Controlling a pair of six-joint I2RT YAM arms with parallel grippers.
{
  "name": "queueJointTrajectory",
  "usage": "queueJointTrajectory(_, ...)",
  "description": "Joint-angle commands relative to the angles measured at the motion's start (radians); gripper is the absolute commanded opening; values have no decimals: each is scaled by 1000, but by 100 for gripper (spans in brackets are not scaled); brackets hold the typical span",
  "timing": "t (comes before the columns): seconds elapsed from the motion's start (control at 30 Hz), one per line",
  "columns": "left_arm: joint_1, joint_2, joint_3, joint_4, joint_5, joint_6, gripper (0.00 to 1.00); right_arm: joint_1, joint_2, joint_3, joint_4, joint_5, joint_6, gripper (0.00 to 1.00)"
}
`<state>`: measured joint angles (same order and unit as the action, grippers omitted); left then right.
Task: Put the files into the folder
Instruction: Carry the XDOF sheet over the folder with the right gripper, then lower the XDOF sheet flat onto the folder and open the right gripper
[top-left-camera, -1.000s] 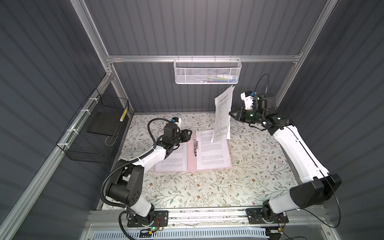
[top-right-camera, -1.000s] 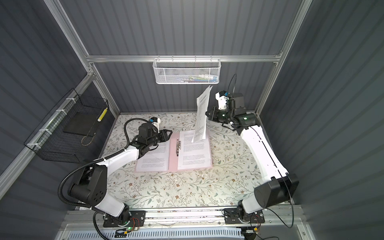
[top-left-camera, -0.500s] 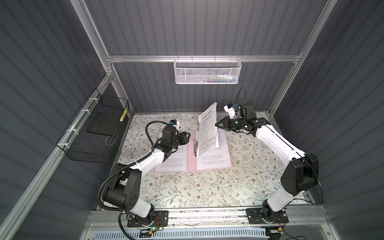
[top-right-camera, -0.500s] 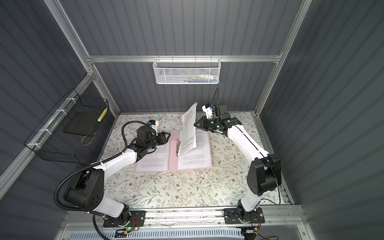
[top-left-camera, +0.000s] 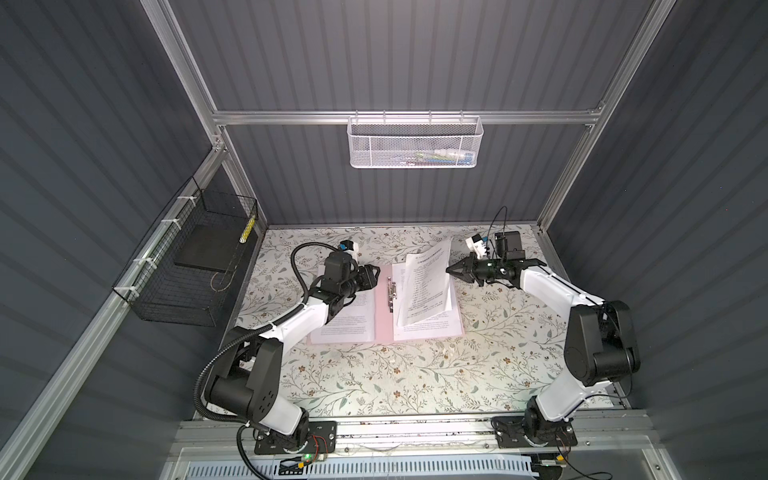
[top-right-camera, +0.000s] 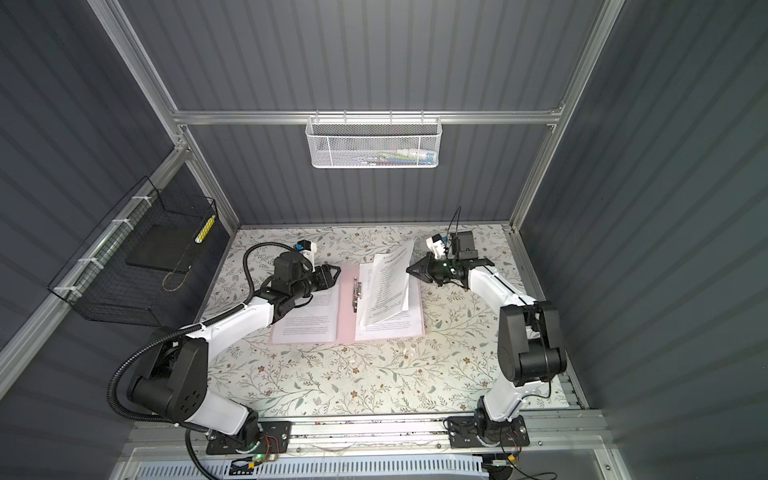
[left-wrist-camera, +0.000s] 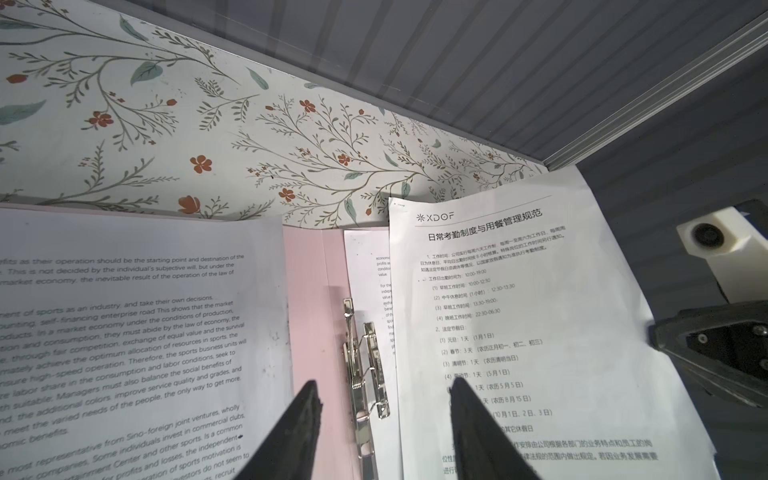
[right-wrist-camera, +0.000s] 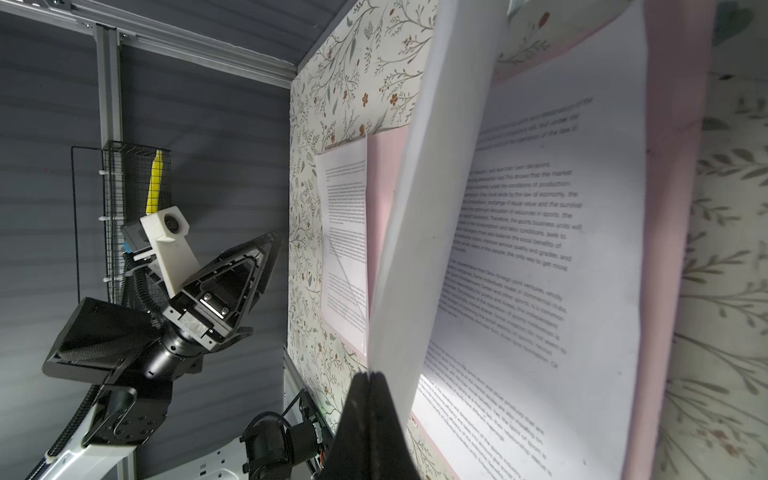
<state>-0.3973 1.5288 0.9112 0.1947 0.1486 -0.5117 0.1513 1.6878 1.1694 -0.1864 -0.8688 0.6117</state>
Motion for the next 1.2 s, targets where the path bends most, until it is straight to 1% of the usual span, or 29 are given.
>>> queueJointTrajectory(0.0,6,-18,8,-39,-7,25,52,-2,10,-5,19,-50,-27,0)
queueJointTrajectory(0.17,6,-23,7,-52,-11,30,52,-1,14,-25,45,-64,-21,0)
queueJointTrajectory(0.5,6,-6,24,-67,-1,35,52,1,21,-45,44,-78,-38,0)
queueJointTrajectory(0.87,6,24,53,-77,11,40,52,7,55,-26,-26,-100,-101,0)
queueJointTrajectory(1.03,7,27,58,-86,11,46,52,12,79,-13,-53,-78,-121,0)
queueJointTrajectory(1.17,6,30,60,-89,16,48,51,16,100,21,-116,-47,-163,0)
